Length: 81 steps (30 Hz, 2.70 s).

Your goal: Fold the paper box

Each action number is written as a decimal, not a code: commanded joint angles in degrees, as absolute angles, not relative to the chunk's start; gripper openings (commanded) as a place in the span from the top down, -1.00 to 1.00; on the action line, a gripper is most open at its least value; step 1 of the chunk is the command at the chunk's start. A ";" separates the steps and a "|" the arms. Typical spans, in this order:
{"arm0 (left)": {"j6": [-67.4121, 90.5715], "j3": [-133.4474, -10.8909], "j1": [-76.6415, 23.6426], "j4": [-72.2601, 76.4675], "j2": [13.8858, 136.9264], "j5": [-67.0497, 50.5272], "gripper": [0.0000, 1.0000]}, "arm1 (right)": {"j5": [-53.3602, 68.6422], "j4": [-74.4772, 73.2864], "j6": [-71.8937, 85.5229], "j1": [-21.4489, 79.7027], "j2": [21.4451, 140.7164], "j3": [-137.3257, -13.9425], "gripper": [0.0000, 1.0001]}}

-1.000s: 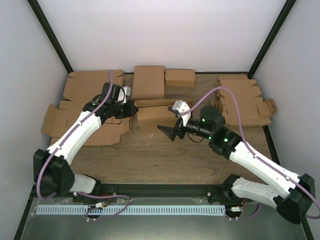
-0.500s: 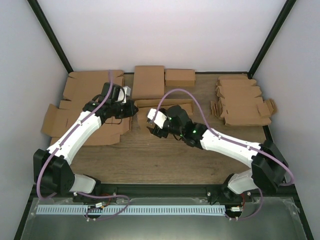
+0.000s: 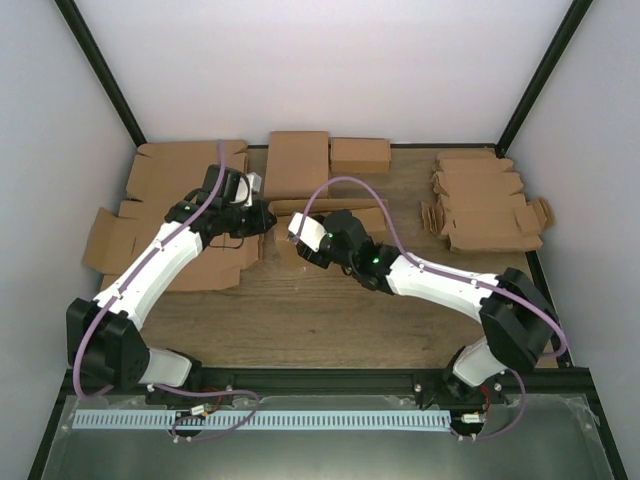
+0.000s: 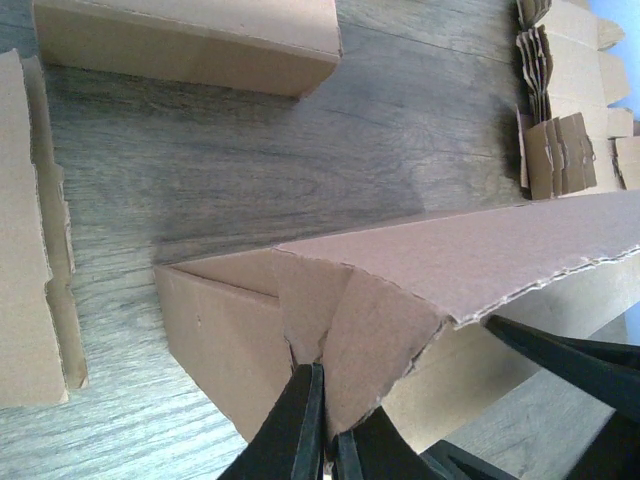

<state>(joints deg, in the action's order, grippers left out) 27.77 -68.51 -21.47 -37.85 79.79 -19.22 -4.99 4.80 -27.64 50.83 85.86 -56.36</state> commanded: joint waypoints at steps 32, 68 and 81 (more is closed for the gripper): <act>31.12 -65.55 -22.59 -42.33 78.72 -29.15 0.92 | -8.52 5.94 -24.10 51.14 91.67 -61.17 0.14; 26.09 -65.17 -21.38 -49.73 79.24 -16.81 0.92 | -10.55 5.50 -23.68 51.15 90.43 -60.72 0.14; 33.40 -63.14 -21.36 -38.98 79.74 -24.81 0.93 | -9.82 5.13 -23.20 51.15 90.15 -60.34 0.13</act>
